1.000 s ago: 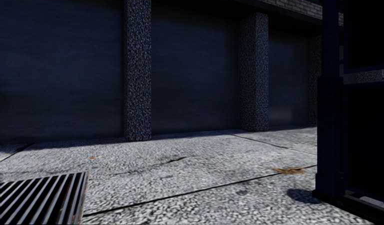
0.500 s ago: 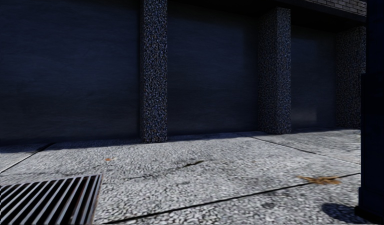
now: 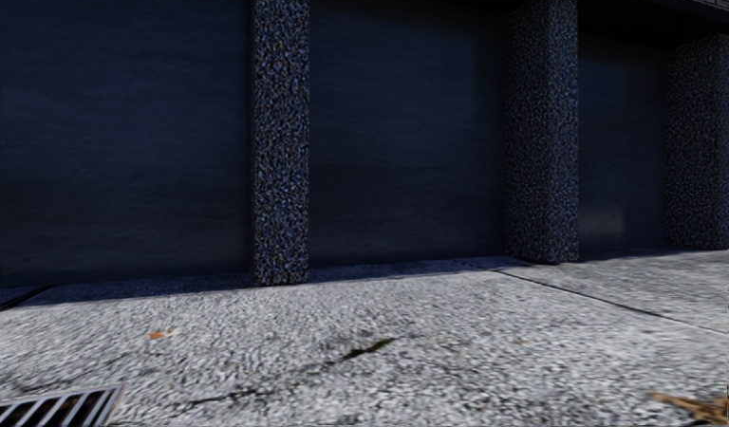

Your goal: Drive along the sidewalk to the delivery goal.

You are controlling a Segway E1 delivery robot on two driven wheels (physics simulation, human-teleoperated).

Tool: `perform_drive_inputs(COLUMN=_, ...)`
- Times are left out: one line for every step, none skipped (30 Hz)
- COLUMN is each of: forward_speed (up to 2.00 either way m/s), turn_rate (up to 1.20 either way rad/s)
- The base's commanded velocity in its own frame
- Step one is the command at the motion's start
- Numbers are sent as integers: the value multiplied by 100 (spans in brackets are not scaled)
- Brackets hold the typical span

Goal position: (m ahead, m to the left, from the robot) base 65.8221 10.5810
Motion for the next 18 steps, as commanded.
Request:
perform_drive_inputs(forward_speed=200, turn_rate=0)
perform_drive_inputs(forward_speed=198, turn_rate=0)
perform_drive_inputs(forward_speed=198, turn_rate=0)
perform_drive_inputs(forward_speed=197, turn_rate=0)
perform_drive_inputs(forward_speed=196, turn_rate=0)
perform_drive_inputs(forward_speed=196, turn_rate=0)
perform_drive_inputs(forward_speed=196, turn_rate=-9)
perform_drive_inputs(forward_speed=196, turn_rate=-28)
perform_drive_inputs(forward_speed=196, turn_rate=-28)
perform_drive_inputs(forward_speed=196, turn_rate=-74)
perform_drive_inputs(forward_speed=196, turn_rate=-89)
perform_drive_inputs(forward_speed=196, turn_rate=-103)
perform_drive_inputs(forward_speed=196, turn_rate=-103)
perform_drive_inputs(forward_speed=194, turn_rate=-106)
perform_drive_inputs(forward_speed=187, turn_rate=-108)
perform_drive_inputs(forward_speed=182, turn_rate=-109)
perform_drive_inputs(forward_speed=180, turn_rate=-109)
perform_drive_inputs(forward_speed=179, turn_rate=-109)
